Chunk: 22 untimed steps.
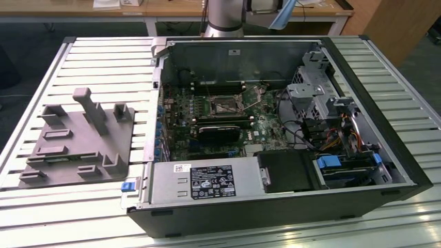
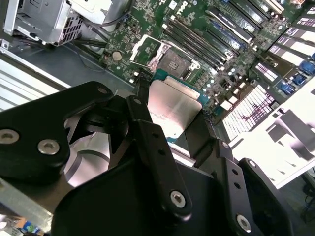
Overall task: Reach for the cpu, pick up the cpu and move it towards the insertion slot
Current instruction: 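Pick up the cpu and move it towards the insertion slot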
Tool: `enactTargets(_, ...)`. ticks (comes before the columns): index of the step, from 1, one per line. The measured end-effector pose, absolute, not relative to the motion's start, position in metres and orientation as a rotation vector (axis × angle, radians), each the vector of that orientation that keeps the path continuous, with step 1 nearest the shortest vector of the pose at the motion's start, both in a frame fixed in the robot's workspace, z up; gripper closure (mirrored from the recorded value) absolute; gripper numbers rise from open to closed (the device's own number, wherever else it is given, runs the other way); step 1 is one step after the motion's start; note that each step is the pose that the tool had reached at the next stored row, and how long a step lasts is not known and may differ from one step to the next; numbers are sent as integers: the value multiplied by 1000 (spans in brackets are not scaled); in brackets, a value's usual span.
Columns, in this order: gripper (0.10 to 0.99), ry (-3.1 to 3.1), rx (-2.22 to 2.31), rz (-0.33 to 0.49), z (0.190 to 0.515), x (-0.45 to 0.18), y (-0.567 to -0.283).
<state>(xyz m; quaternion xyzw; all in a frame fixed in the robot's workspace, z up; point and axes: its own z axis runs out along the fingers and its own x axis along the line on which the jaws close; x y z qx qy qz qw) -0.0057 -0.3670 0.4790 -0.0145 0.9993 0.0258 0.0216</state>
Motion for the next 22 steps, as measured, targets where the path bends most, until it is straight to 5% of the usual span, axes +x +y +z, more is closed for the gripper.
enactTargets(22,545,3095,-44,117,440,-18,-371)
